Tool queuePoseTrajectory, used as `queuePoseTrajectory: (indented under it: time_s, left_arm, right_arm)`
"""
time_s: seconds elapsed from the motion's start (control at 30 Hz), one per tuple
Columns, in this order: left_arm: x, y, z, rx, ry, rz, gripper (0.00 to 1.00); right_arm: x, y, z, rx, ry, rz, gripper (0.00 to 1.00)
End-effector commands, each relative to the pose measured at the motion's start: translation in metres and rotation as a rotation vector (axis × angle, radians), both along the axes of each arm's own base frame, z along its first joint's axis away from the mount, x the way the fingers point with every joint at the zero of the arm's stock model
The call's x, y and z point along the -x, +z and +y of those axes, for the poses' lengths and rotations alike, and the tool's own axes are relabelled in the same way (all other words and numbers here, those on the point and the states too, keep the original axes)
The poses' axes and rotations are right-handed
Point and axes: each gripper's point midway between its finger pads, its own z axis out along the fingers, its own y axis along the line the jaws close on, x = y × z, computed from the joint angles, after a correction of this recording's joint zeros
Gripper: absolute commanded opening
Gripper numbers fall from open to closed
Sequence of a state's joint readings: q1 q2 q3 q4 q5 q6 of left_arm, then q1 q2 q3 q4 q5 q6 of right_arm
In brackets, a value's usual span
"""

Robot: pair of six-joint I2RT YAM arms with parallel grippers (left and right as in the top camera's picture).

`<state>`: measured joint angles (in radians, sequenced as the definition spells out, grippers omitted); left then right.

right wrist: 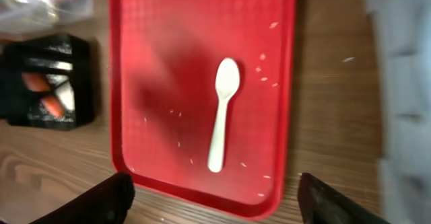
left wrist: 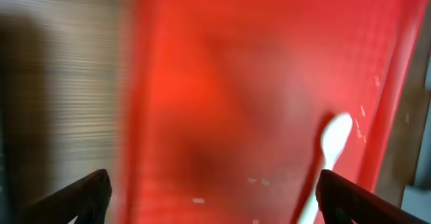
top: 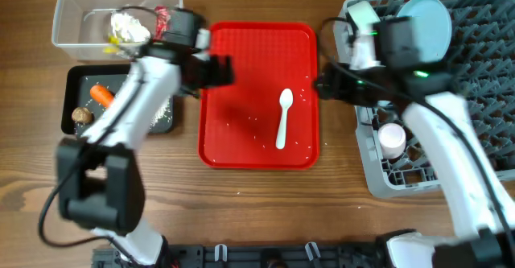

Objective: Sort waste into correct bins and load items into the dishwasher rack
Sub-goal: 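Move the right gripper to the white spoon on the red tray and grasp it, then carry the white spoon with the right gripper into the grey rack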

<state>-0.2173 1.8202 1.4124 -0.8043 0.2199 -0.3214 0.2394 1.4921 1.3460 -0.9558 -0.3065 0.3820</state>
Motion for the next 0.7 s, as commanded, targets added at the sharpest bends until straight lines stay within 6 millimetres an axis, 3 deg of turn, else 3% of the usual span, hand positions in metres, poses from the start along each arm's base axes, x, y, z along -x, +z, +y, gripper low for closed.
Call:
queuePoseTrajectory:
  time_s: [0.0,0.1,0.3,0.67]
  left_arm:
    - [-0.005,0.016,0.04,0.004,0.121,-0.014,1.0]
    - [-0.005,0.015,0.061,0.0,0.17,0.002,1.0]
    - [-0.007,0.015,0.082,0.0,0.221,0.002,1.0]
    - [-0.008,0.015,0.085,0.0,0.227,0.002,1.0]
  right_arm:
    - [-0.008,-0.037,0.021,0.065,-0.088,0.099,0.76]
    - [-0.006,-0.071,0.037,0.123,-0.094,0.169,0.74]
    - [-0.006,-0.121,0.06,0.165,-0.07,0.255,0.63]
    - [-0.006,-0.186,0.076,0.165,-0.081,0.366,0.53]
